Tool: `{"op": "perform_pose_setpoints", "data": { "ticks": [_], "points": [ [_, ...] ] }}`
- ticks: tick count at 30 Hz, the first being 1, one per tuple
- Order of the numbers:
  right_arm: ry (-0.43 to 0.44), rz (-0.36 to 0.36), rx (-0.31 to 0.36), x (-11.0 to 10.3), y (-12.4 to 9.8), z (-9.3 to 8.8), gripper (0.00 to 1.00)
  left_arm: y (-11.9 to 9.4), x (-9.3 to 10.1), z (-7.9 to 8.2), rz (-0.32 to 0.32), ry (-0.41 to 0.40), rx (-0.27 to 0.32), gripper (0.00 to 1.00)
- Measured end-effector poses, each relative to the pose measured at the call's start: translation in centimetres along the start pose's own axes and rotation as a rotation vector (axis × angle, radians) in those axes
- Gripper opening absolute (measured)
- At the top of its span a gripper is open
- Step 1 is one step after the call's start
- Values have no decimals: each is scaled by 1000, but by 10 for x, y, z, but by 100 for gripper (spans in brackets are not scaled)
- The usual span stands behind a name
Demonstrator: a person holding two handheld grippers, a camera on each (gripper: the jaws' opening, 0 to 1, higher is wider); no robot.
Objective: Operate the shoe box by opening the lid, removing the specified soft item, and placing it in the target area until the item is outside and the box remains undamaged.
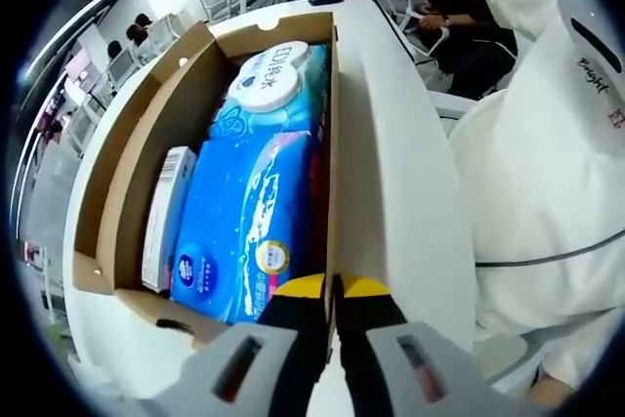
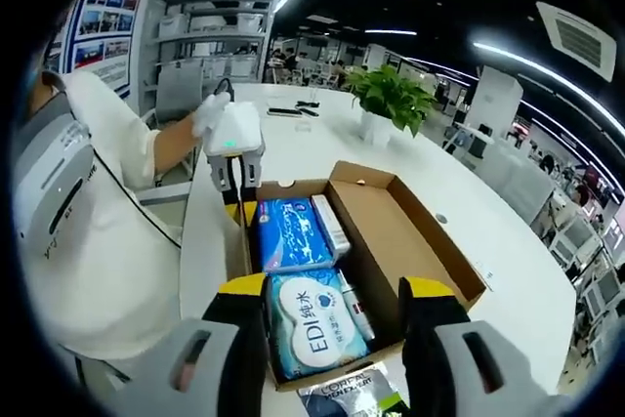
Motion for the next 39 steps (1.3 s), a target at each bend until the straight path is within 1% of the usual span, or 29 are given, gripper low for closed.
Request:
{"op": "perform_pose_setpoints", "data": {
  "ticks": [1, 3, 8, 12, 14, 15, 16, 18, 19, 20, 22, 24, 27, 29, 30, 32, 37, 39],
  "points": [
    [-15, 0, -17, 2, 2, -2, 53, 0, 0, 0, -1, -1, -1, 2],
    [-18, 0, -30, 4, 5, -3, 53, 0, 0, 0, -1, -2, -2, 2],
    [-21, 53, -72, 2, 16, -14, 57, 0, 0, 0, -3, -4, -1, 2],
    [-33, 74, -116, 6, 25, -22, 57, 0, 0, 0, -7, -11, -8, 2],
    [-42, 92, -162, 7, 26, -25, 57, 0, 0, 0, -8, -14, -8, 2],
    [-66, 108, -206, 8, 26, -27, 58, 0, 0, 0, -7, -14, -8, 2],
    [-70, 114, -216, 8, 26, -25, 58, 0, 0, 0, -7, -13, -7, 2],
    [-57, 115, -203, 9, 28, -19, 58, 0, 0, 0, -8, -16, -8, 2],
    [-36, 135, -192, 7, 29, -17, 58, 0, 0, 0, -8, -18, -8, 2],
    [-33, 148, -191, 7, 30, -17, 58, 0, 0, 0, -9, -18, -8, 2],
    [-29, 148, -183, 8, 34, -19, 58, 0, 0, 0, -9, -17, -6, 2],
    [-20, 158, -199, 8, 39, -26, 57, 0, 0, 0, -7, -14, -4, 2],
    [-15, 194, -238, 3, 46, -35, 57, 0, 0, 0, -8, -13, -3, 2],
    [-37, 213, -264, -1, 51, -38, 58, 0, 0, 0, -10, -14, -3, 2],
    [-41, 221, -281, -3, 52, -40, 59, 0, 0, 0, -10, -15, -3, 2],
    [-38, 239, -296, -5, 56, -43, 60, 0, 0, 1, -9, -13, -1, 2],
    [-40, 254, -300, -4, 60, -46, 64, 0, 0, 1, -5, -13, 8, 2],
    [-67, 249, -308, -3, 60, -48, 65, 0, 0, 1, -6, -13, 7, 2]
  ]
}}
Point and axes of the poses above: the point that each gripper's makers call its tool centre point, and the gripper's own axes: y roughly forward along the fingers, x roughly to its right, z roughly out of its top, the point moved 5 cm from there along -y, roughly backward along the fingers, and after that the axes turned 5 degrees about x, right-handed, at the moved point
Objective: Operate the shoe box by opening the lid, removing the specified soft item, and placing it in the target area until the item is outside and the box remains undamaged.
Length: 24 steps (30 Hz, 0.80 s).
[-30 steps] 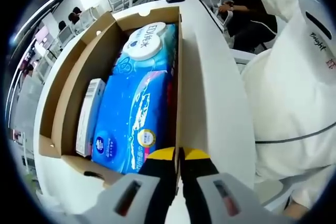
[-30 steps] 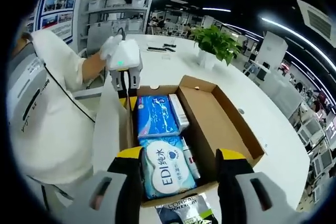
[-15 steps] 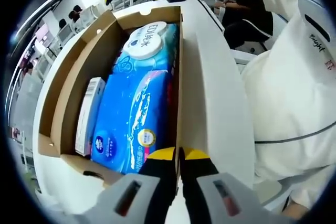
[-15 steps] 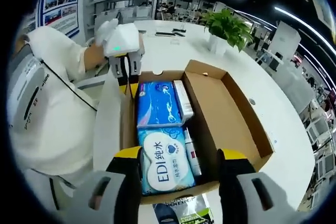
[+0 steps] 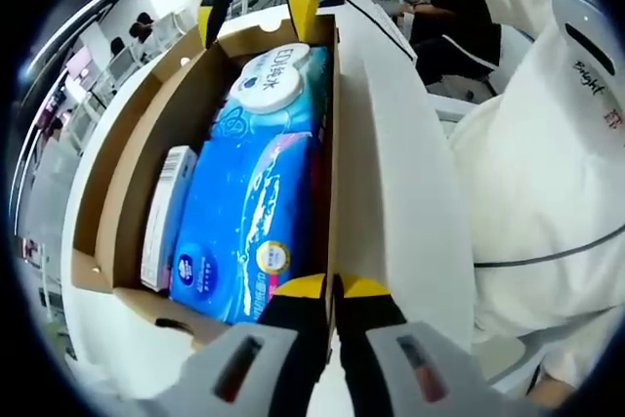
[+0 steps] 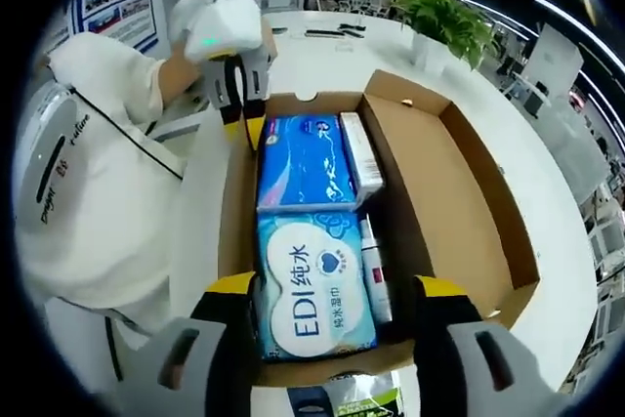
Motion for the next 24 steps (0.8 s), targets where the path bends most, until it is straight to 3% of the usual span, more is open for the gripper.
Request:
{"op": "perform_pose_setpoints", "data": {
  "ticks": [4, 11, 16, 24],
  "points": [
    [17, 13, 20, -1, 2, 0, 63, 0, 0, 0, -2, 3, -3, 2],
    [-9, 69, -9, -10, 20, 0, 64, 0, -1, 0, -6, 6, -1, 2],
    [-22, 107, -117, -14, 32, -13, 65, 0, -1, 0, -7, -1, -3, 2],
    [-32, 130, -176, -14, 38, -15, 63, 0, -1, 0, -13, -8, -5, 2]
  ]
}}
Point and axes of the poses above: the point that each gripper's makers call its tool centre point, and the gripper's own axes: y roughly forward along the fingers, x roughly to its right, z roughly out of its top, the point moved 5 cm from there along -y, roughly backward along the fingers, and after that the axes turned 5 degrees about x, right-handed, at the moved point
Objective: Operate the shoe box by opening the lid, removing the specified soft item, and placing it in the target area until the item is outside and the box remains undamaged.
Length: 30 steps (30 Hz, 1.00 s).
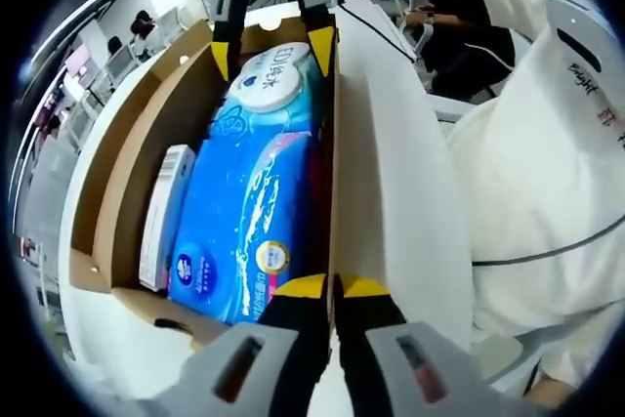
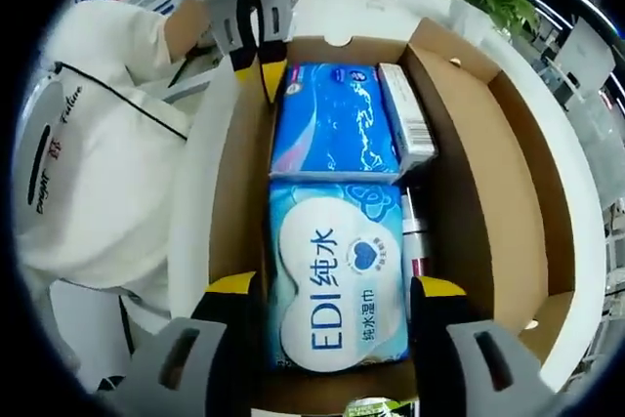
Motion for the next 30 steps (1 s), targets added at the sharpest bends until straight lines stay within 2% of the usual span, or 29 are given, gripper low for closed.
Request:
{"op": "perform_pose_setpoints", "data": {
  "ticks": [5, 10, 14, 15, 17, 21, 26, 30],
  "points": [
    [4, 16, -12, 1, 14, -7, 64, 0, 0, 0, 1, 1, 1, 2],
    [44, 24, 2, 4, 16, -6, 63, 0, 0, -1, 0, -2, 1, 2],
    [8, -1, -41, 1, 23, -11, 65, -1, 0, -2, 9, 2, 4, 2],
    [-9, -34, -76, 5, 22, -13, 64, -1, 1, -2, 10, 1, 4, 2],
    [22, -17, -84, 1, 26, -6, 64, -1, 1, -1, 13, 4, 4, 2],
    [14, -13, -118, 0, 27, -5, 64, -1, 1, -1, 10, 2, 3, 2],
    [23, 24, -121, 1, 28, -6, 64, 0, 1, -1, 5, 4, 2, 2],
    [36, 42, -172, -2, 38, -8, 66, 0, 1, -1, 6, 4, 0, 2]
  ]
}}
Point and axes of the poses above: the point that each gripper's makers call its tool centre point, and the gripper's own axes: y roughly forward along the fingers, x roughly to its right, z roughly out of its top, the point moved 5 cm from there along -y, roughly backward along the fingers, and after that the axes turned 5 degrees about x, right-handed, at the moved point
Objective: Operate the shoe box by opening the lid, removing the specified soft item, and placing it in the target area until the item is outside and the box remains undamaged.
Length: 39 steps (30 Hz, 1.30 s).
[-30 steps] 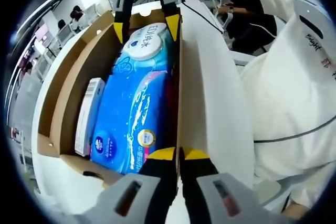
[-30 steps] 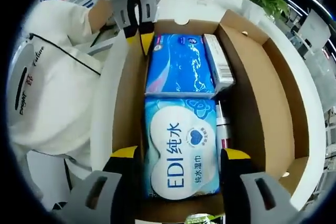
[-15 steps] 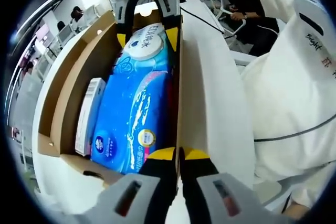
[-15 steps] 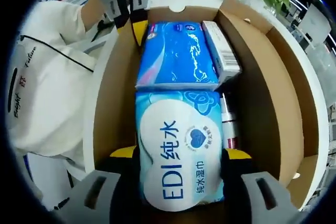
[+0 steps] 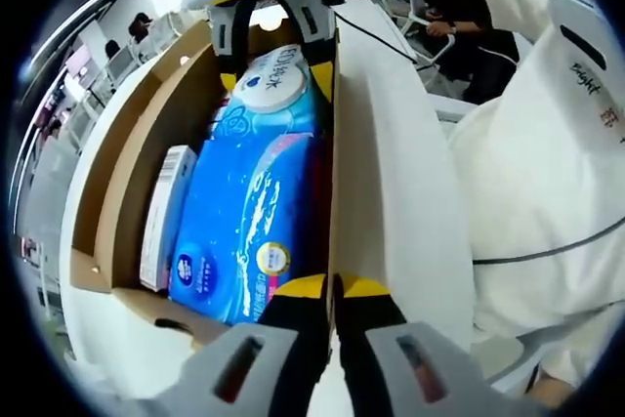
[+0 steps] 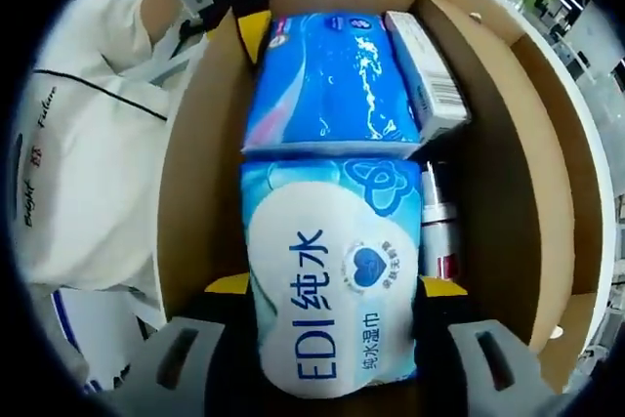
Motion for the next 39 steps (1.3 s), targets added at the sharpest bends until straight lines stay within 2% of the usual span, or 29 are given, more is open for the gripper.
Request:
{"op": "perform_pose_setpoints", "data": {
  "ticks": [5, 7, 9, 14, 21, 23, 28, 30, 32, 34, 36, 39],
  "points": [
    [-7, -12, -74, -1, 3, -1, 67, 0, 0, 0, 6, -5, 0, 2],
    [-5, -9, -80, 1, 3, -2, 67, 0, 0, 1, 6, -4, 0, 2],
    [-3, -2, -83, 13, 1, -5, 67, 0, 0, 1, 4, -4, -1, 2],
    [-8, 12, -94, 20, -1, -6, 67, 0, 0, 1, 0, -4, -1, 2],
    [-26, -1, -136, 16, 6, -6, 69, 0, 0, 1, -7, -6, -5, 2],
    [-40, -3, -170, 12, 7, -4, 69, 0, 0, 1, -11, -9, -5, 2],
    [-36, 0, -163, 1, 5, -2, 68, 0, 0, 0, -9, -9, -6, 2],
    [-40, 0, -99, 1, 6, -2, 68, 0, 0, 0, -5, -6, -2, 2],
    [-35, -4, -72, 3, 4, -4, 67, 0, -1, 0, -5, -9, -4, 2],
    [-30, -7, -77, 2, 5, -4, 67, 0, -1, 0, -7, -15, -5, 2],
    [-21, -9, -117, 2, 7, -3, 67, 0, -1, 0, -5, -16, -8, 2],
    [-22, -7, -118, 2, 7, -3, 66, 0, -1, 0, 2, -15, -6, 2]
  ]
}}
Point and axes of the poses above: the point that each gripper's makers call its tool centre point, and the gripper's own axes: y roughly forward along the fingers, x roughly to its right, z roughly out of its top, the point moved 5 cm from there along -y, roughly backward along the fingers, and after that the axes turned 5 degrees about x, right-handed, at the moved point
